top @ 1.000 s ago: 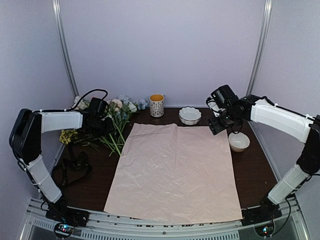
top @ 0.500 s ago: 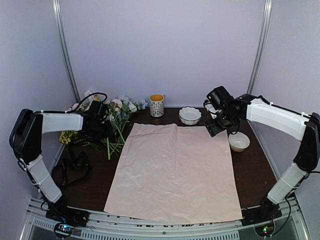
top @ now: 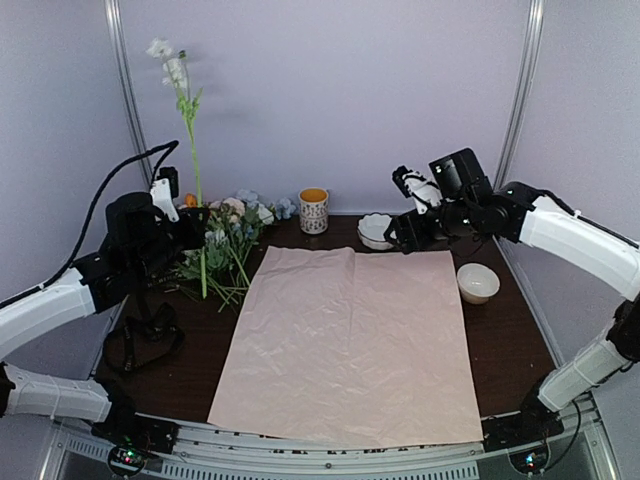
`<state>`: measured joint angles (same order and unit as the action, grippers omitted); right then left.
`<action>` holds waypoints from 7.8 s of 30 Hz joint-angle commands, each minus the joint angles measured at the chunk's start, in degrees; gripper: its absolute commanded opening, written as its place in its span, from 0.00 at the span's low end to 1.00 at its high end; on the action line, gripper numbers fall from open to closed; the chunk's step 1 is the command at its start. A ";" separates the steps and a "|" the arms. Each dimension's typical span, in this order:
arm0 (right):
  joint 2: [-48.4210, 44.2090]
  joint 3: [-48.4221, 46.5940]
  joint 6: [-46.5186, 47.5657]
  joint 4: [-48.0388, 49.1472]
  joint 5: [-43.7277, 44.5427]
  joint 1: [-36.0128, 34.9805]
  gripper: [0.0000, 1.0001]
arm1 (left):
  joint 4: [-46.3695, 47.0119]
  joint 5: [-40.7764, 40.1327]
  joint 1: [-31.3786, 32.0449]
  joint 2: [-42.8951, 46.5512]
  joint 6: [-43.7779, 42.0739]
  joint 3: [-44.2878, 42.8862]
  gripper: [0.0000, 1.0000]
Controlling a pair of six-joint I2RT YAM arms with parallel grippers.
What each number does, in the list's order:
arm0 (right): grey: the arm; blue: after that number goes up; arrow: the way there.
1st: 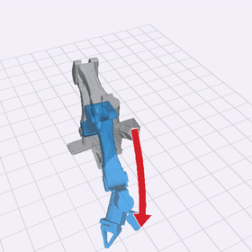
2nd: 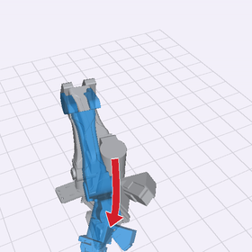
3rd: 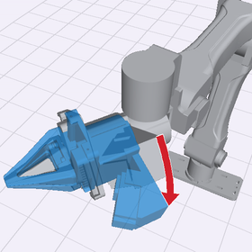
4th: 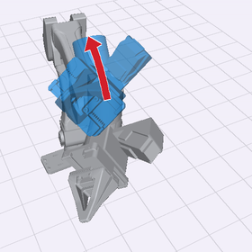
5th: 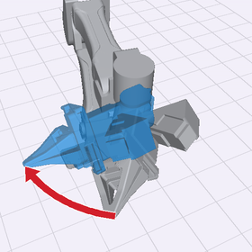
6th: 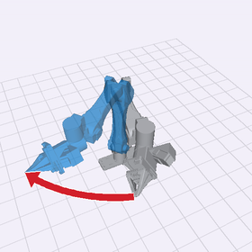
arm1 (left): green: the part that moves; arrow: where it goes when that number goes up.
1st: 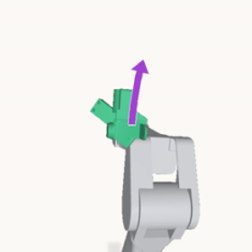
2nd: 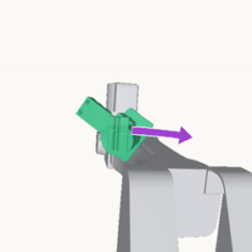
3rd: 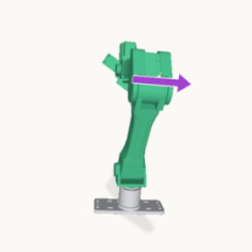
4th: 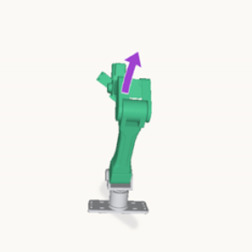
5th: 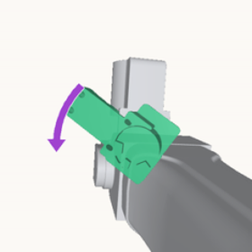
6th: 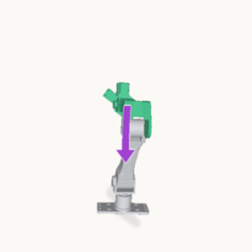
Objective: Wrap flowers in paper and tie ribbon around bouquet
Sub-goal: Pick up the fake flower from the center of the board, then pass from the left arm to the right, then adjust the flattened wrapping paper at the center of the board, then place the fake flower on the flattened wrapping paper, then pick up the fake flower from the center of the board.
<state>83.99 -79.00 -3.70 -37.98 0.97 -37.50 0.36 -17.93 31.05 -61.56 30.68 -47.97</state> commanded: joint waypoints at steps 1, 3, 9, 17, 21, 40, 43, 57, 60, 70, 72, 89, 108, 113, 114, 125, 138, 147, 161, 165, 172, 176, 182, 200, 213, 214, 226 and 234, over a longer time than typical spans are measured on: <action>-5.20 2.31 -5.38 18.06 -19.60 -2.53 0.74 | 21.50 10.94 5.86 2.81 -8.59 6.02 0.00; -5.51 3.59 -9.26 25.94 -25.45 -3.69 0.74 | 26.20 16.51 7.32 2.59 -8.06 7.12 0.00; -1.71 3.48 -18.33 39.71 -30.69 -7.44 0.71 | 29.90 20.85 11.60 -0.16 -9.05 5.32 0.00; 7.51 -5.02 -25.61 45.63 -33.13 -12.08 0.80 | 35.78 28.02 17.25 -7.63 -6.22 4.52 0.00; 9.18 -5.79 -27.17 47.96 -31.66 -12.96 0.79 | 35.71 28.90 19.02 -9.52 -6.65 4.39 0.00; 6.31 -4.42 -17.62 24.03 -14.14 -8.64 0.00 | 5.58 18.05 17.98 -4.64 -5.87 4.58 0.90; 5.11 -1.59 -15.48 21.09 -13.65 -7.31 0.00 | -2.73 17.02 14.21 -4.80 -2.83 5.59 0.97; 3.14 2.86 -7.83 7.21 -5.44 -5.83 0.00 | -5.43 31.35 0.03 -23.80 6.25 12.69 0.95; 3.63 2.54 -7.06 5.05 -5.04 -5.84 0.00 | -6.19 30.58 0.04 -26.94 5.81 12.18 0.94; 5.29 3.48 -7.07 2.58 -3.14 -5.85 0.00 | -5.51 36.41 0.50 -26.37 3.14 11.11 0.00; 5.41 3.31 -7.23 2.36 -3.67 -5.83 0.00 | -8.68 34.23 0.49 -24.96 1.32 9.35 0.00; 21.94 -7.85 -19.06 2.73 -17.42 -10.20 0.00 | -33.28 15.58 0.94 -38.28 -27.47 -21.03 0.00; 32.07 -18.51 -18.58 -5.91 -5.13 -9.35 0.38 | -37.11 13.74 -5.07 -31.17 -18.73 -29.37 0.76; 28.72 -15.08 -17.46 -5.58 -4.22 -9.40 0.38 | -27.48 16.62 -17.97 -28.60 -4.56 -21.50 0.58; 28.23 -14.52 -17.24 -5.68 -3.96 -9.36 0.38 | -25.13 17.37 -20.84 -28.17 0.22 -19.21 0.52; 27.56 -9.97 -15.36 -6.12 -1.92 -9.35 0.37 | -14.80 22.80 -27.54 -36.25 8.98 -17.84 0.35; 28.67 -11.39 -14.75 -7.29 -2.16 -9.41 0.37 | -16.56 20.27 -19.36 -40.78 10.79 -15.10 0.27; 27.61 -8.80 -15.02 -6.40 -1.95 -9.35 0.37 | -19.45 14.36 -16.74 -36.46 10.67 -12.57 0.30; 27.13 -7.67 -14.46 -6.15 -2.43 -9.37 0.36 | -25.14 7.13 -16.79 -33.46 6.86 -11.57 0.38; 26.75 -6.68 -14.55 -5.56 -2.38 -9.35 0.36 | -23.48 8.11 -16.75 -32.68 6.65 -9.33 0.41; 27.12 -6.60 -14.48 -5.64 -2.35 -9.42 0.36 | -18.30 14.65 -15.19 -33.80 7.91 -6.77 0.39; 26.79 -5.99 -14.55 -5.34 -2.31 -9.44 0.36 | -18.95 14.90 -12.47 -33.16 8.04 -7.01 0.35; 26.84 -5.18 -14.88 -5.17 -2.37 -9.36 0.36 | -19.20 14.67 -11.12 -31.10 9.92 -5.70 0.35; 26.64 -4.51 -14.75 -5.45 -1.70 -9.48 0.36 | -14.58 14.59 -11.04 -37.33 10.72 -3.48 0.32; 26.16 -4.70 -14.80 -5.64 -1.80 -9.44 0.36 | -20.36 9.82 -11.03 -24.34 11.37 -0.52 0.00; 26.17 -4.94 -14.76 -5.85 -1.67 -9.45 0.36 | -21.55 8.48 -11.01 -22.08 11.34 -0.43 0.00; 25.59 -7.13 -14.16 -7.12 -1.66 -9.48 0.36 | -25.98 -0.91 -11.55 -1.13 2.19 -0.44 0.00; 15.87 -4.82 -8.92 3.48 -14.07 -10.13 0.36 | 1.01 17.08 -1.92 13.68 -14.90 4.86 0.00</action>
<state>108.57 -84.36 -16.12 -43.09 -4.62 -47.11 -17.76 -12.47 24.03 -52.31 26.17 -45.47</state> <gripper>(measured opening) 0.356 0.043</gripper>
